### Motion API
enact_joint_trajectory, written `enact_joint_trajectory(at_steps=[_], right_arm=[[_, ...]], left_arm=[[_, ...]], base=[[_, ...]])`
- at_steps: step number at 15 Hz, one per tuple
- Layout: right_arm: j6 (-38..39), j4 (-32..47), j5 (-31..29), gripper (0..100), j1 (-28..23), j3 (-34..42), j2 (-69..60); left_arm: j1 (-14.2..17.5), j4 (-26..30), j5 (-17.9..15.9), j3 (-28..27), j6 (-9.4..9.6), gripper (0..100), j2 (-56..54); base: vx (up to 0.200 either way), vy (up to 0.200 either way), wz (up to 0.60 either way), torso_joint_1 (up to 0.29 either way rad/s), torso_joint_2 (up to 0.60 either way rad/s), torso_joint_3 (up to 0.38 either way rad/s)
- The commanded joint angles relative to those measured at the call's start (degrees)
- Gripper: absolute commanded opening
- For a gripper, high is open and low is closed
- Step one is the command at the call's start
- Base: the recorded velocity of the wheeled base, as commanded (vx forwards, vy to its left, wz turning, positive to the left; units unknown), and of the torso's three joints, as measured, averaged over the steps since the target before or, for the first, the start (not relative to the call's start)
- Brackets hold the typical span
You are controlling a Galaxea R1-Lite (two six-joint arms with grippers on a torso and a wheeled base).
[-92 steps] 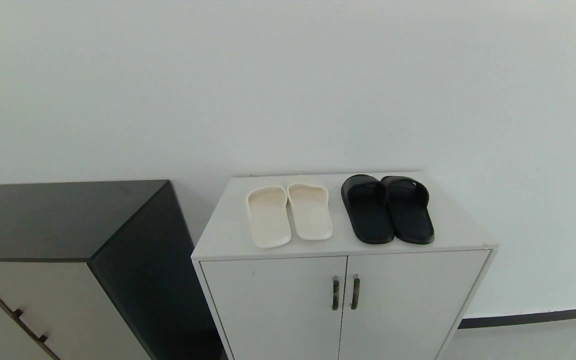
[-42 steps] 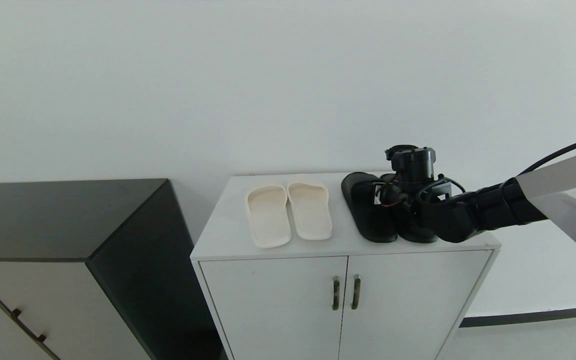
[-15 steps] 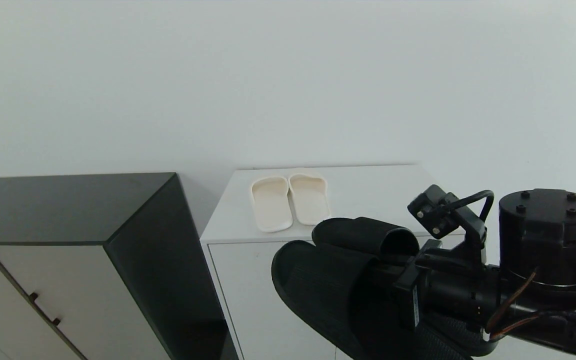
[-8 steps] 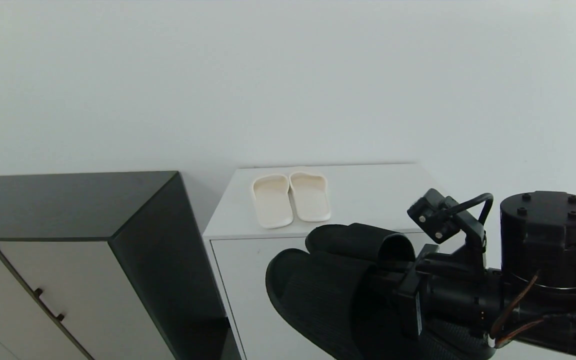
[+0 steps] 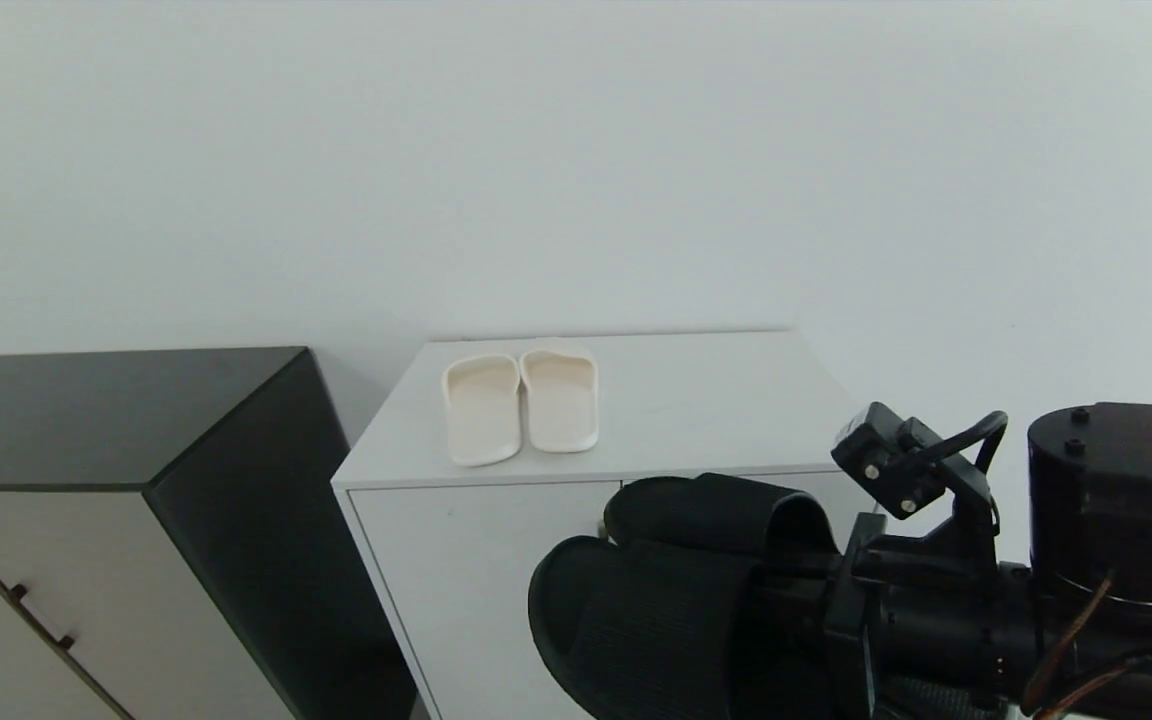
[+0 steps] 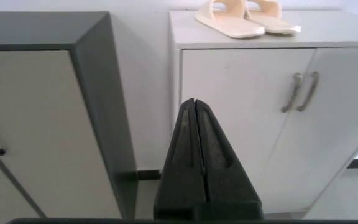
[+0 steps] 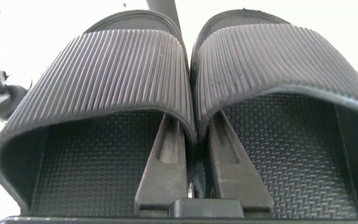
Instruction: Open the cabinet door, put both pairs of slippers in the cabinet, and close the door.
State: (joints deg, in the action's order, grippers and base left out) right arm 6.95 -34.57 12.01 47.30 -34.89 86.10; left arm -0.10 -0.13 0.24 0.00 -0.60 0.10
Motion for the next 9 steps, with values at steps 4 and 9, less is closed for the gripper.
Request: enact_joint_trajectory(at_steps=[4, 9], right_arm=[[-0.3, -0.1, 1.5, 0, -0.3, 1.3, -0.1], [-1.5, -0.1, 1.6, 0, -0.3, 2.0, 0.1]], left_arm=[[0.0, 0.0, 0.0, 0.0, -0.02, 0, 0.0], [0.0, 0.0, 0.0, 0.0, -0.11, 0, 0.0]], base=[[0.0, 0.0, 0.0, 0.0, 0.0, 0.0], [0.0, 0.0, 0.0, 0.0, 0.0, 0.0]])
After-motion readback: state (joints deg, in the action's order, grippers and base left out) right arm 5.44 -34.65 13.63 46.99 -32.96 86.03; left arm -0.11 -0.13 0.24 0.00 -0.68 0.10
